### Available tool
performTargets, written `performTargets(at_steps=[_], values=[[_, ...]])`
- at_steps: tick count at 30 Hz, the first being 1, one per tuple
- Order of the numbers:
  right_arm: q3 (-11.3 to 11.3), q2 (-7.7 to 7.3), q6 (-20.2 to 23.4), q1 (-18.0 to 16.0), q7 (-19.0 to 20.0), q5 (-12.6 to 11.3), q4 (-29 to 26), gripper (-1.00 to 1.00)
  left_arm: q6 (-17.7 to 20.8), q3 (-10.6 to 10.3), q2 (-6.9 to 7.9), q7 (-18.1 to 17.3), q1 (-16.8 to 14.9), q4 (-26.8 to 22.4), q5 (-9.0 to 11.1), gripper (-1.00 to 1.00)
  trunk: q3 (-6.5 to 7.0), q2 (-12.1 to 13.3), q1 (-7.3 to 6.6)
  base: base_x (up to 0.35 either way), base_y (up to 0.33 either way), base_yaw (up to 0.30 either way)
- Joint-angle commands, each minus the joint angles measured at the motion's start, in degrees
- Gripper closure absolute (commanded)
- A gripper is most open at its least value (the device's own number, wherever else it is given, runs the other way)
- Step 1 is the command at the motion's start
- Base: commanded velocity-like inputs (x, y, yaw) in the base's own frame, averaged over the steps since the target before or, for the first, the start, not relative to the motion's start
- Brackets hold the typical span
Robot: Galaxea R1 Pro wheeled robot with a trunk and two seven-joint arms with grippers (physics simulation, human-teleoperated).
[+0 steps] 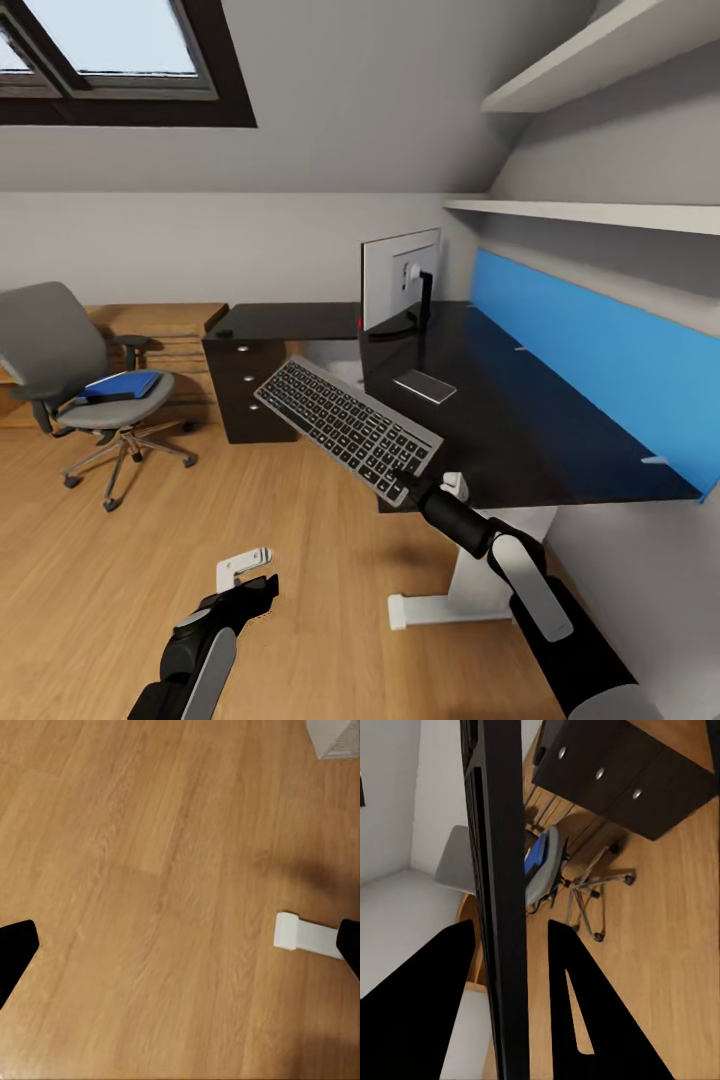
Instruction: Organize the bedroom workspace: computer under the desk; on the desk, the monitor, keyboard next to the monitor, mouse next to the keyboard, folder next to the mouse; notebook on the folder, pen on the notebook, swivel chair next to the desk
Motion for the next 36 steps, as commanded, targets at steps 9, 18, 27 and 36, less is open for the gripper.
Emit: performTargets(at_steps=[9,18,27,36], values=[[-0.05,-0.02,0.12,-0.03,0.05,-0.15,0.11,1.00,0.10,-0.03,0.01,0.54,-0.04,-0.04,0.60,-1.00,0.54,-0.03,0.02,0.188,0.279,0.181],[-0.12,-0.20,0.12,-0.02,0.13,-0.15,0.29,1.00,0.10,0.01,0.01,0.54,-0.04,-0.04,0.55,-1.00,0.62,-0.03,0.02,0.188,0.283,0.042],[-0.20,-0.28,0.12,-0.03,0.14,-0.15,0.39,1.00,0.10,0.01,0.01,0.54,-0.04,-0.04,0.52,-1.00,0.62,-0.03,0.02,0.214,0.272,0.001],[-0.19,-0.18,-0.09,-0.03,0.10,-0.24,0.52,1.00,0.10,-0.06,0.01,0.59,-0.04,-0.04,0.39,-1.00,0.62,-0.03,0.02,0.288,0.207,0.000]])
